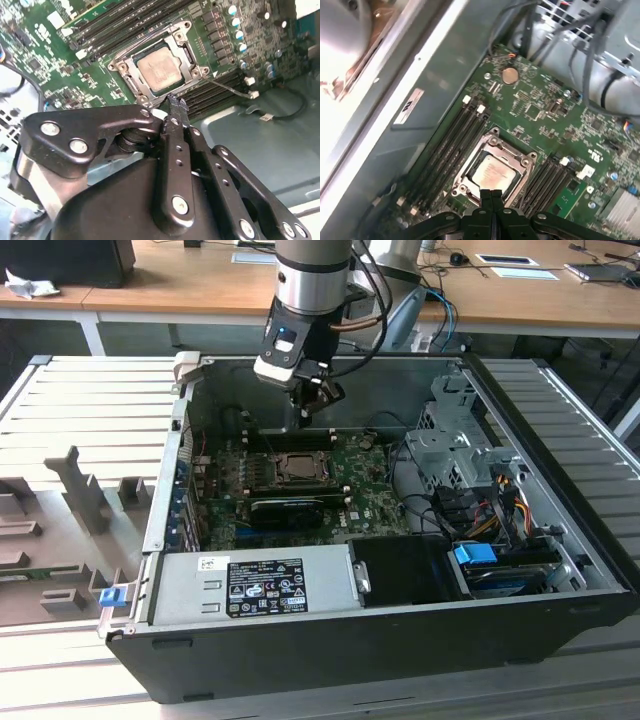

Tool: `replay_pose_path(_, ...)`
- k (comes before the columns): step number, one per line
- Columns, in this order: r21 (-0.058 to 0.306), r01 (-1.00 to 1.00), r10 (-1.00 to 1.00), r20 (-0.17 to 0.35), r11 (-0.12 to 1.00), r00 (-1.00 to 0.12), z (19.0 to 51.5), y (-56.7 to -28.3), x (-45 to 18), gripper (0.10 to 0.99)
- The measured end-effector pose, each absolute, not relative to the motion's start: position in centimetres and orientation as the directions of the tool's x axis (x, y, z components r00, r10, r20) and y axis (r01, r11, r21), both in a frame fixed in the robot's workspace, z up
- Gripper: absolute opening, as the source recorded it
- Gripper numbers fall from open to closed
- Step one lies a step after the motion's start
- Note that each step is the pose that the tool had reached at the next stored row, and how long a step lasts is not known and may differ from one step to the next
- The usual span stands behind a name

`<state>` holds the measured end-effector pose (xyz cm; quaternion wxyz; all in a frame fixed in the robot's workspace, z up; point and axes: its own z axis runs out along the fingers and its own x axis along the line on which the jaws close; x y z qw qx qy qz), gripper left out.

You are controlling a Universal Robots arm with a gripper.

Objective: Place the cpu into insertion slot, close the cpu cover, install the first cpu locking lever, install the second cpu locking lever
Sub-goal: 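Install the first cpu locking lever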

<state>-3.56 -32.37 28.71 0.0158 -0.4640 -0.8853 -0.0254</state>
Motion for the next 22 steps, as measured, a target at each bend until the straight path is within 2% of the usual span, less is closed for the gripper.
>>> replay_pose_path(5, 0.03, 0.765, 0.764, 0.052, 0.643, -0.644, 28.71, -32.37, -3.56, 0.106)
replay_pose_path(9, 0.03, 0.667, 0.666, 0.052, 0.744, -0.745, 28.7, -32.37, -3.57, 0.106)
replay_pose_path(22, 0.03, 0.429, 0.427, 0.052, 0.903, -0.903, 28.64, -32.37, -3.56, 0.106)
